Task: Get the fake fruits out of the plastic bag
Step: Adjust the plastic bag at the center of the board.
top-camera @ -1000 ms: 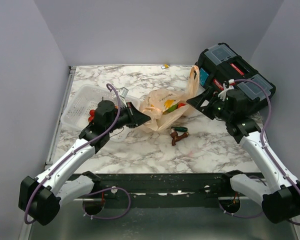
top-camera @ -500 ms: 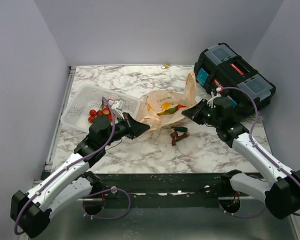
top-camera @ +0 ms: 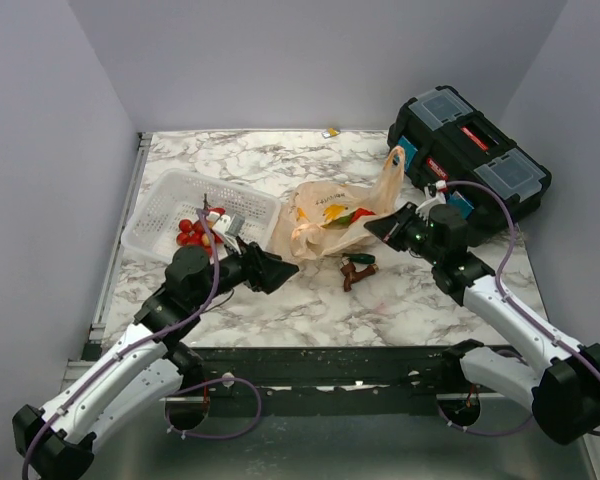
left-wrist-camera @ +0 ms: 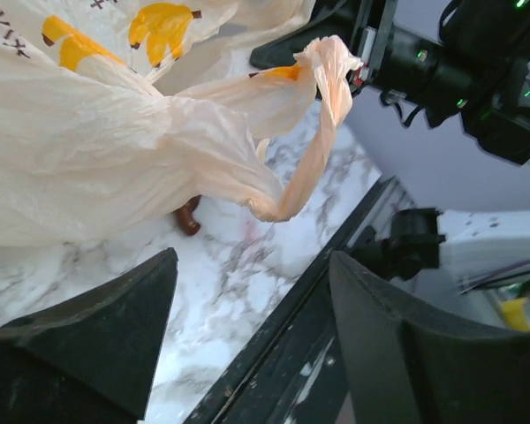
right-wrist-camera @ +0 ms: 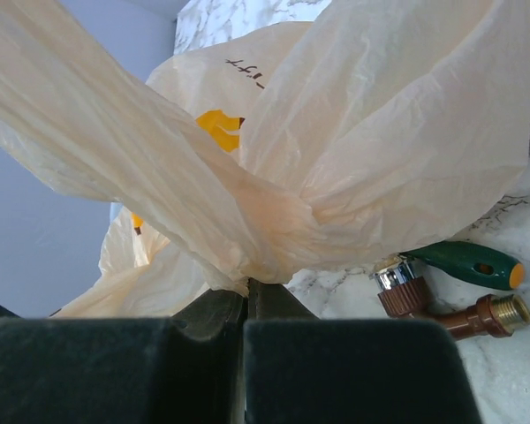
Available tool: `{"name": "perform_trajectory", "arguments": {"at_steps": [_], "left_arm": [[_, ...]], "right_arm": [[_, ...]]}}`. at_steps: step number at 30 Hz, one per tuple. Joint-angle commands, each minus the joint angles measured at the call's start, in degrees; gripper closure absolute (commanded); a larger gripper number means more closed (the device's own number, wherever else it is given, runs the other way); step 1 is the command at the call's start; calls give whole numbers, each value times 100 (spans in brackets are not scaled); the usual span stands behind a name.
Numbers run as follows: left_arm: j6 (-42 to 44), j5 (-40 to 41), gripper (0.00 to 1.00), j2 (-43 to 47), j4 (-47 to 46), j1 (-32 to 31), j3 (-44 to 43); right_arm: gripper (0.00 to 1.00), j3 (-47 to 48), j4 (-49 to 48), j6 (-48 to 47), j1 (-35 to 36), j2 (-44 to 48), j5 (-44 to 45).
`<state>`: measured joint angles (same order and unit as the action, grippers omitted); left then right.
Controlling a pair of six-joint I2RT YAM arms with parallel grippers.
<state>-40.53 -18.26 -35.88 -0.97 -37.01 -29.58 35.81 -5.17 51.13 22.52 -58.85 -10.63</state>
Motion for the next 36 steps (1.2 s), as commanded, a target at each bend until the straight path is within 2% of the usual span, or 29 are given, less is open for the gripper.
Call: {"name": "perform_trajectory", "arguments": {"at_steps": [1, 4, 9, 13, 22, 25, 26, 29, 34, 36], "left_arm": [[1442, -161, 24, -170, 1423, -38, -1071], [2086, -33, 18, -411, 2092, -51, -1750], [2839, 219, 11, -927, 2406, -274, -2539], [3456, 747, 10, -1630, 2830, -648, -3311], [4319, 770, 13, -3246, 4119, -1056, -5088], [4500, 1211, 21, -3661, 4308, -1316, -5364], [4556, 1461, 29, -3764, 4354, -1411, -5419], [4709, 2011, 45, -4068, 4490, -1581, -5622], [4943, 2352, 47, -4330, 4582, -1719, -5749], [5014, 2540, 55, -4430, 4577, -1758, -5786]], "right_arm": [[99, 3, -250, -190, -7, 5, -198], [99, 9, -295, -168, -2, 59, -210], [99, 93, -192, -211, -2, 57, -238], [99, 89, -194, -233, -3, 105, -320], [99, 79, -159, -220, -3, 156, -329], [99, 94, -142, -214, -7, 171, -355], [99, 96, -142, -222, -3, 180, -357], [99, 101, -118, -264, -8, 185, -309], [99, 125, -78, -278, -3, 182, -310], [99, 120, -98, -303, -6, 164, -297]]}}
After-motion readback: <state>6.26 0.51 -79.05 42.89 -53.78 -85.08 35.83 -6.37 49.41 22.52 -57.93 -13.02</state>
